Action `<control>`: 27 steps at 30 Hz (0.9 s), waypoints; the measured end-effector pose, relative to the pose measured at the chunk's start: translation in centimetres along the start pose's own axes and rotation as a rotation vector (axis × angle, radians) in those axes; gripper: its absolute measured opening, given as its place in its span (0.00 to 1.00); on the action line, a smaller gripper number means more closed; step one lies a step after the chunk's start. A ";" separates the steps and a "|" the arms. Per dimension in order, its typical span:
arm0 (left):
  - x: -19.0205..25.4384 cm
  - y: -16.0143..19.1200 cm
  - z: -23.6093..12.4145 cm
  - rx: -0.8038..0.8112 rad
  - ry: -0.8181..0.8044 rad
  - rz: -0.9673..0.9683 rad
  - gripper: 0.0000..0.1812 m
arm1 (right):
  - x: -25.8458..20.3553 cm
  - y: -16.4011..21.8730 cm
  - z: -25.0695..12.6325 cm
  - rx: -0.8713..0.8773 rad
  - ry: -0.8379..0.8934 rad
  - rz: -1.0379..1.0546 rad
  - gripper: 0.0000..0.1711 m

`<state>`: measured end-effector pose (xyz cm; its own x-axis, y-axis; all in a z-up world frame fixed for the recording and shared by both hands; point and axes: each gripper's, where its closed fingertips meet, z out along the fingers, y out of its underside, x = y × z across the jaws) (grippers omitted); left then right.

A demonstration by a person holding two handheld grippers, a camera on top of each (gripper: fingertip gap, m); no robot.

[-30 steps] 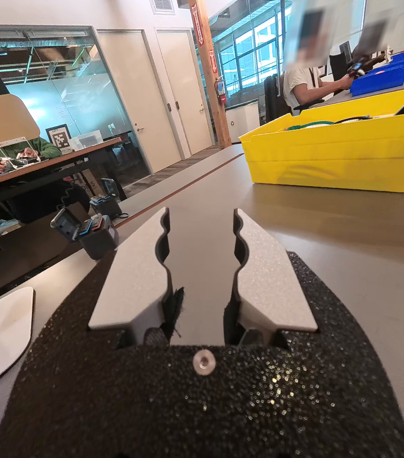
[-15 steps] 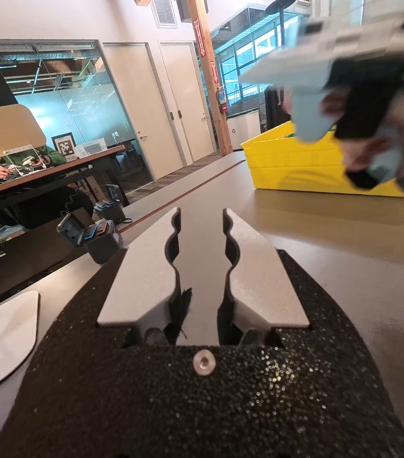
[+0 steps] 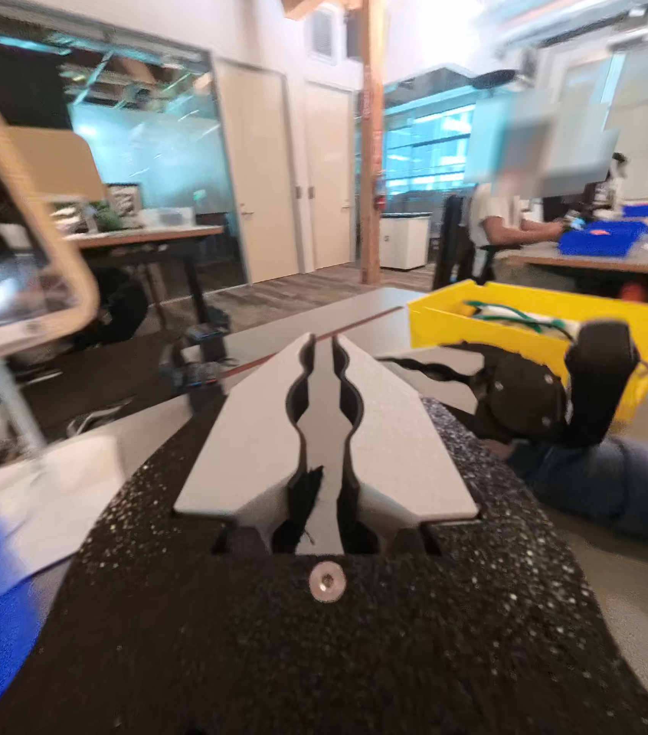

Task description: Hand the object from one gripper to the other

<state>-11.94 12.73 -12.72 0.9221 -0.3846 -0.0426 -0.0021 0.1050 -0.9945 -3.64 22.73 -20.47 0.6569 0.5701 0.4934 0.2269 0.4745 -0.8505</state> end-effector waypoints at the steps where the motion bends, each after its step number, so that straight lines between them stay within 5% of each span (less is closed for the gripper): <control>1: -2.2 -1.4 -1.5 -0.031 -0.069 -0.031 0.07 | 0.0 0.0 0.0 0.001 -0.002 0.007 0.00; 3: -8.1 -1.7 -4.4 -0.178 -0.246 -0.075 0.09 | -0.3 0.1 0.3 -0.002 -0.016 0.017 0.00; 6: -16.9 2.6 -7.9 -0.503 -0.454 -0.172 0.15 | -0.7 0.3 0.5 -0.010 -0.040 0.026 0.00; 12: -21.1 13.5 -10.5 -1.038 -0.489 -0.348 0.25 | -0.8 0.5 0.6 -0.022 -0.053 0.055 0.00; 20: -20.2 18.3 -10.7 -1.225 -0.472 -0.410 0.25 | -0.9 0.5 0.4 -0.022 -0.059 0.054 0.00; 27: -19.6 19.1 -10.7 -1.229 -0.458 -0.406 0.13 | -1.0 0.5 0.5 -0.022 -0.070 0.056 0.00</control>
<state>-34.23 12.49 -31.85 0.9839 0.1663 0.0661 0.1789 -0.9059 -0.3839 -4.51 22.70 -21.29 0.6177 0.6410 0.4556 0.2071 0.4263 -0.8805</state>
